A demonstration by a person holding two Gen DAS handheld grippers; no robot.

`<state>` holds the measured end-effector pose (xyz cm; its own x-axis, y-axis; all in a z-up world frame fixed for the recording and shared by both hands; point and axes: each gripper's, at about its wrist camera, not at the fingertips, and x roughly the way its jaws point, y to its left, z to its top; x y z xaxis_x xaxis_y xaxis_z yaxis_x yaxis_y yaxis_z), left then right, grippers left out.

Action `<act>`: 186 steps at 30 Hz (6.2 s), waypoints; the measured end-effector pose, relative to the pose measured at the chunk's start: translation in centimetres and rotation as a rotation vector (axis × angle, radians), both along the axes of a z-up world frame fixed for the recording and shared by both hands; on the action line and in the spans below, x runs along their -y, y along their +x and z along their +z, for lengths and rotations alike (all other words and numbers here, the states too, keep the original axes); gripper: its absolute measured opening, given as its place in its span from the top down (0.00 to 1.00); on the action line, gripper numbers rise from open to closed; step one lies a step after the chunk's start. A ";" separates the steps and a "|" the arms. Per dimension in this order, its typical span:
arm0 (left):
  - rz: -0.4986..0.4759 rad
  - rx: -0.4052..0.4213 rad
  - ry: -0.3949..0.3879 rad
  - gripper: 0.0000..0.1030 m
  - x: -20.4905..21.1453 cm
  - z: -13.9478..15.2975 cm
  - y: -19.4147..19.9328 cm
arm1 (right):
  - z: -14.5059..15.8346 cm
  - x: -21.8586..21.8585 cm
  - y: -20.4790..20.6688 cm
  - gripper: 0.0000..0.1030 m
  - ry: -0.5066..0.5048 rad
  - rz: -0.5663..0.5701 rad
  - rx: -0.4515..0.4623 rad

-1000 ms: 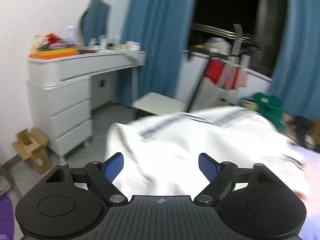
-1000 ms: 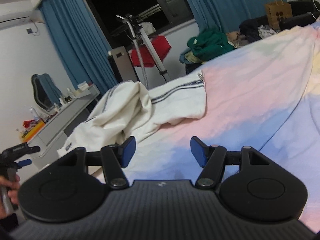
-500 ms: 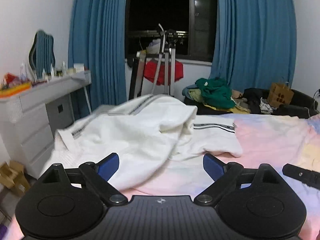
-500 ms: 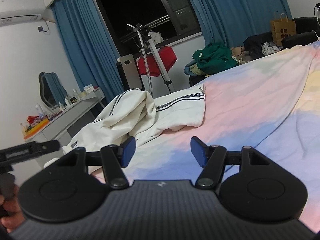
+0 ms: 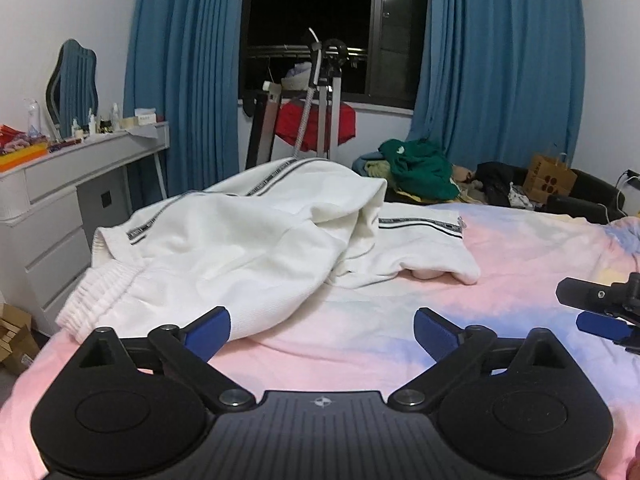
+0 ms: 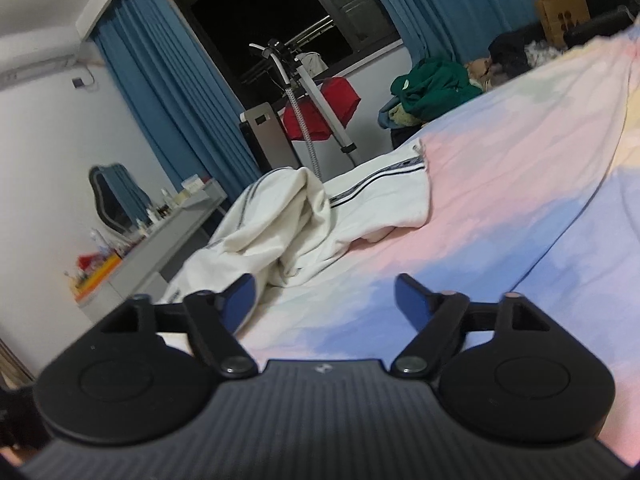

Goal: Fold clothes

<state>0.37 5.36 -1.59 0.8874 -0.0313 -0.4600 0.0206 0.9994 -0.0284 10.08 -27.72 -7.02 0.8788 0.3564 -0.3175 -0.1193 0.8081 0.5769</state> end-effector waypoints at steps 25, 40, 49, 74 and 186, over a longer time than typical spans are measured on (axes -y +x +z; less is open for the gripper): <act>0.191 -0.050 -0.285 0.00 -9.1 -6.6 10.1 | -11.1 -2.9 30.0 0.79 0.453 -0.353 -0.292; 0.211 -0.009 -0.202 0.00 -9.9 -6.4 10.2 | 1.9 16.4 24.3 0.84 0.113 -0.584 -0.074; 0.222 -0.021 -0.184 0.00 -10.4 -5.8 10.3 | 2.4 27.6 23.2 0.84 0.013 -0.716 -0.037; 0.121 -0.035 -0.192 0.00 -9.4 -3.6 9.0 | 0.2 19.7 10.4 0.17 -0.137 -0.521 -0.134; -0.226 -0.482 -0.452 0.45 -16.4 -1.5 -5.9 | 0.3 -1.4 -1.3 0.18 -0.287 -0.048 -0.050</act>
